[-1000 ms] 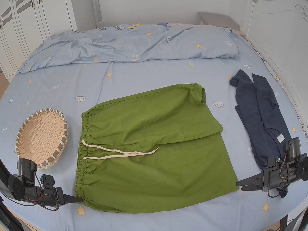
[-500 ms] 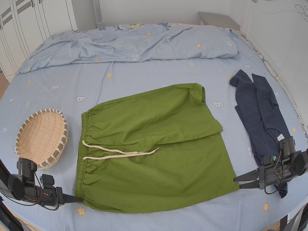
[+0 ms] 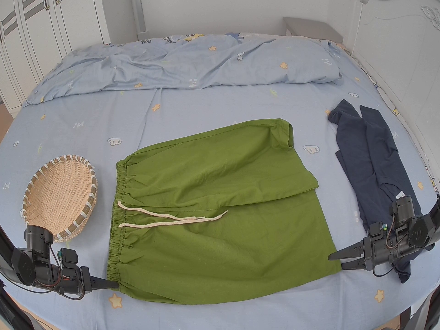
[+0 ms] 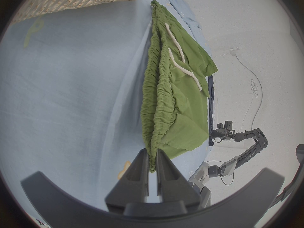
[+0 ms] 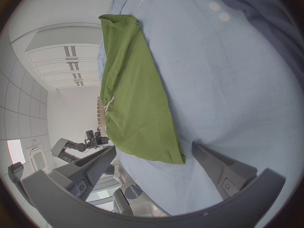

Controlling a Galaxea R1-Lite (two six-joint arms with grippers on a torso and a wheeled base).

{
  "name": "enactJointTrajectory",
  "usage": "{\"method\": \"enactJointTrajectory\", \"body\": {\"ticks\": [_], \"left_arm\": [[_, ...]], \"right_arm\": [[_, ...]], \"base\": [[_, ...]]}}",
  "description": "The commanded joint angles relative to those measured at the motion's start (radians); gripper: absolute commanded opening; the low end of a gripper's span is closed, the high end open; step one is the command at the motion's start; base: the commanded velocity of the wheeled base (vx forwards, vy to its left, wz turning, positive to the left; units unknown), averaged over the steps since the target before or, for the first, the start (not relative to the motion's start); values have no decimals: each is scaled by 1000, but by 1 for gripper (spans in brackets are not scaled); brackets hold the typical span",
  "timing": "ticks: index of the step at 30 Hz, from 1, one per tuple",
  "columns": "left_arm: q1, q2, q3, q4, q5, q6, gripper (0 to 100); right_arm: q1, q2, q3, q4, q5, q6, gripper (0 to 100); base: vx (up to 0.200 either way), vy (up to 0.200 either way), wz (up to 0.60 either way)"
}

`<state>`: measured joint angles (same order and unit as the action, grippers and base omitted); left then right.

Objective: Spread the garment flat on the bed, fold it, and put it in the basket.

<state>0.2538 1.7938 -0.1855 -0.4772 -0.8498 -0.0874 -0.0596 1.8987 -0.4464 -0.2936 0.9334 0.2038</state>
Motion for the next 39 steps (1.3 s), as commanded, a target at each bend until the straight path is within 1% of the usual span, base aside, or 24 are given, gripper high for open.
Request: {"method": "enactJointTrajectory", "body": {"ticks": [1, 5, 7, 8, 9, 10, 19, 20, 34, 38, 39], "left_arm": [[-1, 12, -3, -1, 0, 0, 0], [2, 13, -3, -1, 0, 0, 0], [4, 12, -3, -1, 0, 0, 0], [5, 12, -2, -1, 0, 0, 0], [5, 12, -2, -1, 0, 0, 0], [5, 10, 0, -1, 0, 0, 0], [4, 7, 3, -1, 0, 0, 0], [4, 7, 3, -1, 0, 0, 0], [15, 15, 0, 2, 0, -5, 0], [31, 13, -6, 12, -11, -14, 0], [31, 7, -6, 20, -20, -18, 0]], "right_arm": [[21, 28, -6, 1, 1, -1, 100], [46, 29, -9, -1, 7, -7, 100], [43, 31, -12, -2, 31, -7, 100], [38, 31, -15, -2, 77, -9, 100], [38, 31, -15, -2, 77, -9, 100], [27, 29, -21, -2, 119, -9, 100], [-5, 40, -38, 1, 124, -6, 100], [-5, 40, -38, 1, 124, -4, 0], [-14, 39, -32, 7, 124, -4, 0], [-29, 5, -9, 30, 124, -4, 0], [-29, -47, 0, 62, 124, -4, 0]], "base": [[0, 0, 0], [0, 0, 0], [0, 0, 0], [0, 0, 0], [0, 0, 0], [0, 0, 0], [0, 0, 0], [0, 0, 0], [0, 0, 0], [0, 0, 0], [0, 0, 0]]}}
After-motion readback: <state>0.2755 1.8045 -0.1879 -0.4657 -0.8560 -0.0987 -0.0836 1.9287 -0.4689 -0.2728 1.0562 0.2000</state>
